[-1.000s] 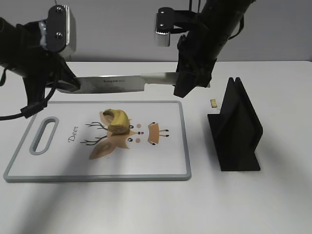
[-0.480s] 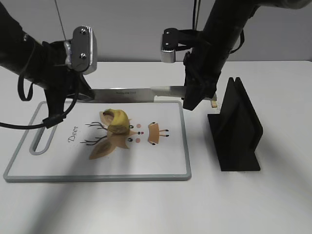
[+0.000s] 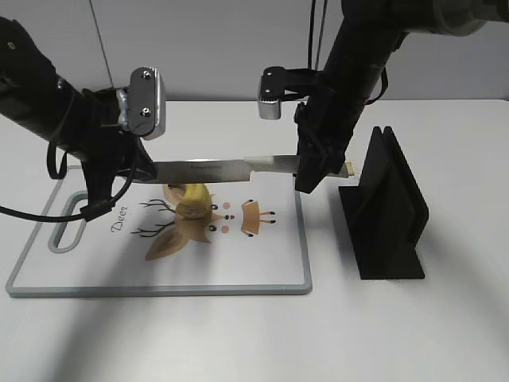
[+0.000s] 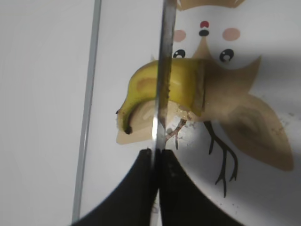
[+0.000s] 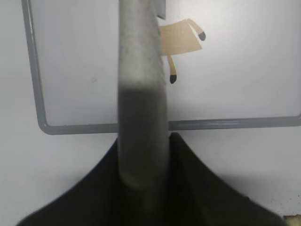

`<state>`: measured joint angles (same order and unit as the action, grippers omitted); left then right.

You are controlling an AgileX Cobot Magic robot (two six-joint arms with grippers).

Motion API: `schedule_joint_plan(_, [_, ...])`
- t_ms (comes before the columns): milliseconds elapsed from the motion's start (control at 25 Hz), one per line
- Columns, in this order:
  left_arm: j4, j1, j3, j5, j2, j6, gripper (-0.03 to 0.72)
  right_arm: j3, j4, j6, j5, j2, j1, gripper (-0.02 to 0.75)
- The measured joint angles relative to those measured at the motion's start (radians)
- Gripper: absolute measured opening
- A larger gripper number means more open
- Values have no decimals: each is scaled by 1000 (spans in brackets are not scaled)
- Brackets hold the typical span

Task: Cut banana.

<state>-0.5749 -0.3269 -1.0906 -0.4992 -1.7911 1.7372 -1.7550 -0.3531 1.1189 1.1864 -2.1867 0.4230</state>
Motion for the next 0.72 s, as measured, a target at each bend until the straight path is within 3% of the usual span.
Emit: schedule_joint_plan(720, [-23,0,-2,32,-66,-5,-1,-34,9,0,-18,-49,-9,202])
